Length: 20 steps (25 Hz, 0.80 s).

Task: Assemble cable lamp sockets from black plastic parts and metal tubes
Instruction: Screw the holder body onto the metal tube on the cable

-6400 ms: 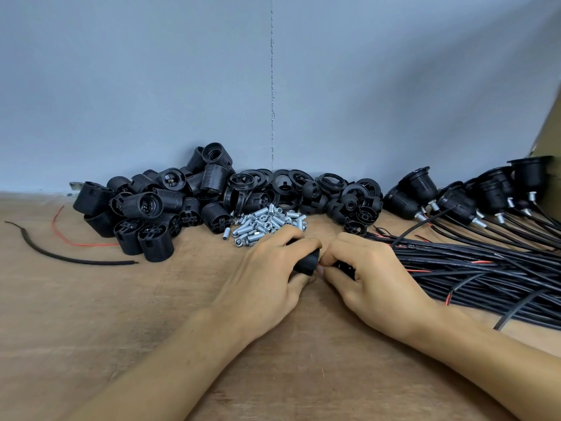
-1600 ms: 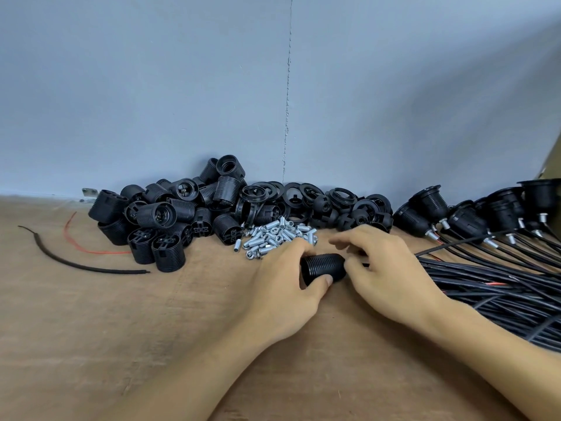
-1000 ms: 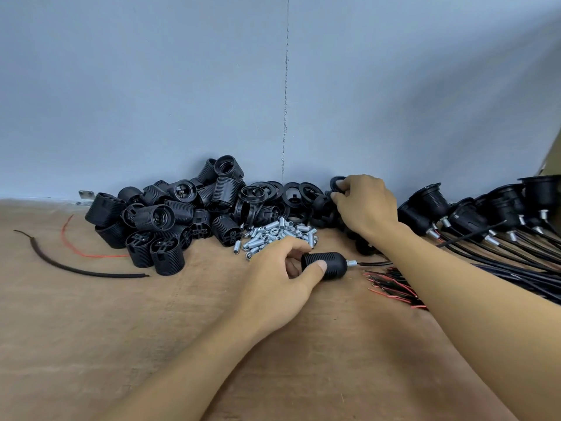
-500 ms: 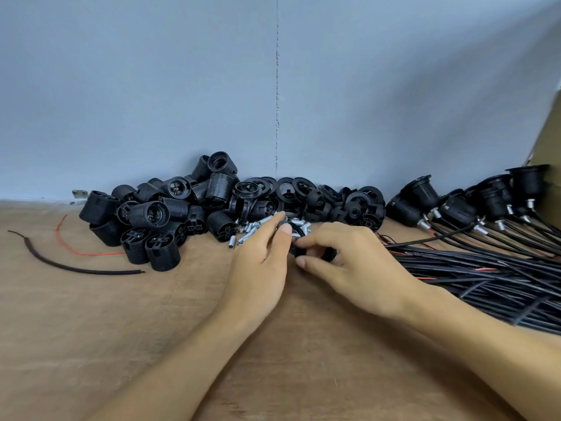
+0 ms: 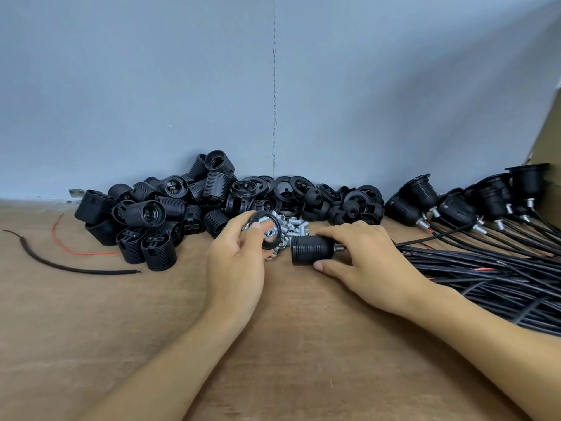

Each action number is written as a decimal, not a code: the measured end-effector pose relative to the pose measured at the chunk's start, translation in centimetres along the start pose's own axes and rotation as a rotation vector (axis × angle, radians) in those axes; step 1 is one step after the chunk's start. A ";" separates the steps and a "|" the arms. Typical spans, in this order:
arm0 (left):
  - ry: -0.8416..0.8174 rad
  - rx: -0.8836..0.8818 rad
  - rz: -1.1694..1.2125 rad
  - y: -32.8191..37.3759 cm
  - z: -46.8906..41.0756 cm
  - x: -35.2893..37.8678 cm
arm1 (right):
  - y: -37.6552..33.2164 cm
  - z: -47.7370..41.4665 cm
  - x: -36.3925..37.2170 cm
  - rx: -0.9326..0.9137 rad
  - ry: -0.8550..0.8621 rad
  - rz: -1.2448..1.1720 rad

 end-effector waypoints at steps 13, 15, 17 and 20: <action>-0.155 0.271 -0.344 0.9 1.7 1.1 | -1.0 0.8 -0.6 0.059 0.239 -0.302; -0.161 0.272 -0.344 0.8 1.5 1.0 | -1.0 0.9 -0.5 0.057 0.229 -0.315; -0.163 0.261 -0.333 0.7 1.4 0.9 | -1.0 0.8 -0.4 0.057 0.229 -0.326; -0.159 0.260 -0.335 0.7 1.3 0.8 | -1.2 0.8 -0.6 0.040 0.236 -0.336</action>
Point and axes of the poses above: each hand's wrist, its own z-axis away from the middle knuckle, its own x-axis out of the palm, y = z × x, the point moved 4 cm from there along -z, towards the middle knuckle, and after that the axes turned 8 degrees about -x, right-handed, at the moved point
